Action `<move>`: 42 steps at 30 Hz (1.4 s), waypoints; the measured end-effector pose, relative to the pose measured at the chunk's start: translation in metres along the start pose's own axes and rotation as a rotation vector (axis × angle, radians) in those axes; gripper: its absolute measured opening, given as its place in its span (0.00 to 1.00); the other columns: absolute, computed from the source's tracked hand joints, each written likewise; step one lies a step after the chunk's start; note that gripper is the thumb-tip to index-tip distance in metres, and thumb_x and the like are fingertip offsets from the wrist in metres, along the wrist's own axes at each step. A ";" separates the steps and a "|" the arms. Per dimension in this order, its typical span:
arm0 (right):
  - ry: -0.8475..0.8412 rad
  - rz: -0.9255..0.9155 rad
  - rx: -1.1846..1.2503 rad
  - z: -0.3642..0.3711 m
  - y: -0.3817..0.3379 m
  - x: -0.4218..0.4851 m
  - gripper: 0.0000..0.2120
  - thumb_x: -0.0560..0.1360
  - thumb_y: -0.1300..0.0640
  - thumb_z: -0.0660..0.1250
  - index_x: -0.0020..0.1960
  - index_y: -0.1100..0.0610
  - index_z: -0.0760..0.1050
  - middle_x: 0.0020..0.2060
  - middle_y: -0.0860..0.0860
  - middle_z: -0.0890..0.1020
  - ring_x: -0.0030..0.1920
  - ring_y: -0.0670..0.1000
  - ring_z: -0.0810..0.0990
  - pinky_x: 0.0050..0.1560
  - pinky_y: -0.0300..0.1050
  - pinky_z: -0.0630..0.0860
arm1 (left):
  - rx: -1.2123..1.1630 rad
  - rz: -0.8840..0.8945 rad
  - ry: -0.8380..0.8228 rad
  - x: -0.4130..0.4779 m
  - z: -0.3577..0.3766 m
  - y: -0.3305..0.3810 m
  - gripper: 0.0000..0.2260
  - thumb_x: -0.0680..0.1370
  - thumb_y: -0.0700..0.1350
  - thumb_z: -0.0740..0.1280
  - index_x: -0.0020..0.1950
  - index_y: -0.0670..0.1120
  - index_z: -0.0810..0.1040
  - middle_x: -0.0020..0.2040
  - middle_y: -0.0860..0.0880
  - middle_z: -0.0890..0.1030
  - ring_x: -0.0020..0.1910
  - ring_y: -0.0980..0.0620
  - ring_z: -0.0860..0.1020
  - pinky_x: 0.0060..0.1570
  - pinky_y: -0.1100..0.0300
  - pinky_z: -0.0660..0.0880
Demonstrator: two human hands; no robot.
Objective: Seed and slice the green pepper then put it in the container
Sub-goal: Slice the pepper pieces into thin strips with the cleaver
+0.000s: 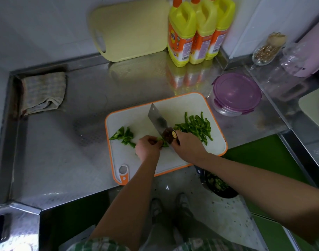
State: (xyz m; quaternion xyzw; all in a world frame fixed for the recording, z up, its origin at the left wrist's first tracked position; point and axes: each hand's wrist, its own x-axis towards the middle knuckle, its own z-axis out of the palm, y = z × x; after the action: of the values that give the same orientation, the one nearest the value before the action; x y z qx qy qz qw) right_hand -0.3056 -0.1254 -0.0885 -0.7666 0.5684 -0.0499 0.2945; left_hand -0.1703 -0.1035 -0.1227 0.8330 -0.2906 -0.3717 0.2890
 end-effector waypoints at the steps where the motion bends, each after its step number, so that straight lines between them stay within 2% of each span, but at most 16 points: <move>1: -0.008 -0.004 -0.010 0.000 -0.001 0.000 0.08 0.79 0.56 0.58 0.43 0.58 0.67 0.30 0.51 0.71 0.29 0.52 0.71 0.31 0.47 0.67 | 0.006 0.004 0.002 0.000 0.000 0.000 0.09 0.71 0.44 0.76 0.49 0.45 0.83 0.44 0.48 0.84 0.43 0.50 0.81 0.42 0.60 0.76; 7: -0.027 -0.005 -0.065 -0.002 -0.002 -0.002 0.06 0.79 0.55 0.57 0.47 0.58 0.68 0.32 0.53 0.74 0.31 0.53 0.73 0.31 0.45 0.66 | -0.001 0.017 -0.003 0.001 0.001 -0.001 0.09 0.71 0.44 0.76 0.49 0.45 0.83 0.44 0.48 0.85 0.44 0.50 0.82 0.43 0.60 0.77; 12: -0.058 0.009 -0.086 -0.005 -0.001 -0.003 0.06 0.80 0.55 0.57 0.45 0.56 0.65 0.30 0.50 0.70 0.28 0.49 0.68 0.26 0.43 0.60 | -0.007 0.026 -0.003 0.003 0.002 -0.003 0.09 0.70 0.43 0.77 0.49 0.45 0.84 0.44 0.48 0.85 0.43 0.50 0.82 0.47 0.56 0.80; 18: -0.073 0.004 -0.071 -0.004 -0.003 0.002 0.08 0.79 0.56 0.57 0.42 0.56 0.64 0.30 0.49 0.68 0.29 0.49 0.68 0.26 0.42 0.59 | -0.024 0.016 -0.008 0.004 0.002 -0.003 0.08 0.70 0.42 0.77 0.48 0.44 0.83 0.42 0.47 0.84 0.41 0.50 0.82 0.46 0.55 0.80; 21: -0.042 0.000 -0.095 0.003 -0.002 0.002 0.05 0.80 0.57 0.56 0.46 0.57 0.66 0.29 0.48 0.66 0.30 0.51 0.68 0.26 0.42 0.58 | -0.031 0.012 -0.006 0.005 0.001 -0.002 0.08 0.71 0.42 0.76 0.48 0.44 0.84 0.43 0.47 0.84 0.42 0.50 0.81 0.44 0.58 0.79; 24: -0.027 0.024 -0.085 0.012 0.000 0.003 0.08 0.80 0.57 0.56 0.53 0.60 0.70 0.29 0.48 0.66 0.32 0.54 0.70 0.28 0.43 0.61 | -0.024 0.017 -0.013 0.005 0.001 -0.001 0.08 0.71 0.42 0.76 0.48 0.44 0.83 0.43 0.48 0.84 0.42 0.50 0.81 0.42 0.59 0.77; 28: -0.024 0.043 -0.105 0.024 0.001 0.000 0.08 0.81 0.55 0.56 0.54 0.60 0.69 0.29 0.48 0.67 0.31 0.54 0.71 0.31 0.44 0.65 | -0.055 0.034 -0.043 0.005 -0.001 -0.004 0.06 0.69 0.41 0.77 0.44 0.45 0.83 0.42 0.47 0.84 0.42 0.47 0.83 0.45 0.52 0.81; 33: 0.021 0.008 -0.143 0.021 -0.002 0.007 0.11 0.82 0.55 0.54 0.59 0.59 0.69 0.29 0.48 0.67 0.28 0.50 0.68 0.24 0.43 0.59 | -0.032 0.068 -0.055 0.005 -0.005 -0.007 0.06 0.69 0.44 0.78 0.42 0.49 0.83 0.40 0.49 0.84 0.41 0.49 0.83 0.47 0.52 0.80; 36: 0.076 0.028 -0.052 0.016 -0.003 0.007 0.08 0.81 0.56 0.55 0.52 0.60 0.70 0.29 0.49 0.69 0.28 0.50 0.68 0.24 0.42 0.59 | -0.058 0.042 -0.054 0.004 -0.005 -0.006 0.06 0.69 0.43 0.78 0.42 0.48 0.83 0.41 0.49 0.84 0.42 0.49 0.82 0.48 0.52 0.80; 38: 0.075 0.014 -0.010 0.011 -0.001 0.005 0.06 0.81 0.56 0.56 0.46 0.57 0.65 0.28 0.49 0.68 0.26 0.48 0.66 0.25 0.42 0.59 | -0.083 0.020 -0.052 0.004 -0.005 -0.005 0.07 0.69 0.43 0.78 0.44 0.47 0.84 0.42 0.49 0.85 0.43 0.49 0.82 0.49 0.52 0.80; 40: 0.033 -0.021 -0.022 0.006 0.000 0.001 0.06 0.80 0.56 0.56 0.45 0.56 0.62 0.28 0.49 0.67 0.26 0.48 0.65 0.26 0.44 0.60 | -0.095 0.004 -0.046 0.004 -0.005 -0.005 0.07 0.70 0.42 0.77 0.46 0.46 0.85 0.43 0.49 0.85 0.44 0.50 0.83 0.49 0.52 0.81; 42: -0.001 -0.037 -0.036 0.003 -0.001 -0.001 0.06 0.80 0.56 0.56 0.46 0.56 0.64 0.29 0.49 0.68 0.27 0.48 0.66 0.28 0.44 0.62 | -0.086 -0.003 -0.040 0.004 -0.005 -0.004 0.07 0.70 0.43 0.77 0.46 0.47 0.85 0.44 0.49 0.85 0.45 0.50 0.82 0.50 0.53 0.80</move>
State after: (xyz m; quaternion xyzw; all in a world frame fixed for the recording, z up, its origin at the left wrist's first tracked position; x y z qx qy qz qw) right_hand -0.3038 -0.1229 -0.0903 -0.7823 0.5546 -0.0449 0.2798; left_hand -0.1633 -0.1026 -0.1249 0.8125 -0.2790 -0.4010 0.3181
